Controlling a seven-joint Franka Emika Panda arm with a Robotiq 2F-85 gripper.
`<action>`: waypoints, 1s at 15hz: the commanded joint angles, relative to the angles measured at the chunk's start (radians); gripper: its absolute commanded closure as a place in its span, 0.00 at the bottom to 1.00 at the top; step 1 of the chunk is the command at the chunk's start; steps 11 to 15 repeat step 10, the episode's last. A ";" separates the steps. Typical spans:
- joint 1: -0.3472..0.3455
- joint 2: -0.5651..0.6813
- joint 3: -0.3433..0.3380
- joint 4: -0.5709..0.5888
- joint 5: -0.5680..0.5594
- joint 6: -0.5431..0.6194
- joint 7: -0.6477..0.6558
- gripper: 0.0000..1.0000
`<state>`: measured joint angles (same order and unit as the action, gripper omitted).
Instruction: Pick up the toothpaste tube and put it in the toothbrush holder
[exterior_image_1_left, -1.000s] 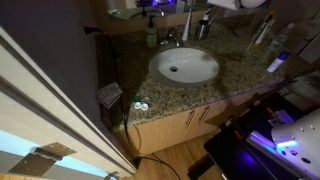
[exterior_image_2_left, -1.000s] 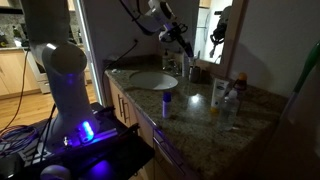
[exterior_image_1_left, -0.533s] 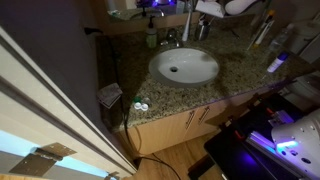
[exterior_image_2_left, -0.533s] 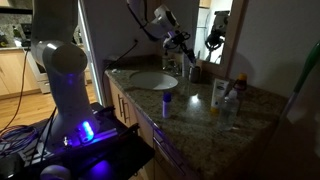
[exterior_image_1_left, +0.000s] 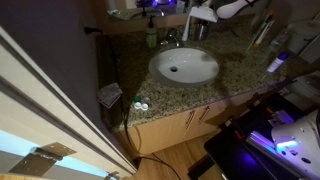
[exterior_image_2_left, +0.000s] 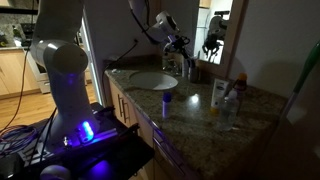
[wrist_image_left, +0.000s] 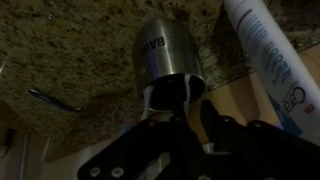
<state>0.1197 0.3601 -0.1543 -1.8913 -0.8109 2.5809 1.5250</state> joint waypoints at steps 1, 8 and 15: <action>0.016 -0.008 0.008 0.036 0.002 -0.092 0.000 0.42; 0.031 -0.126 0.050 0.038 -0.008 -0.135 -0.026 0.00; 0.020 -0.084 0.052 0.073 -0.011 -0.123 -0.005 0.06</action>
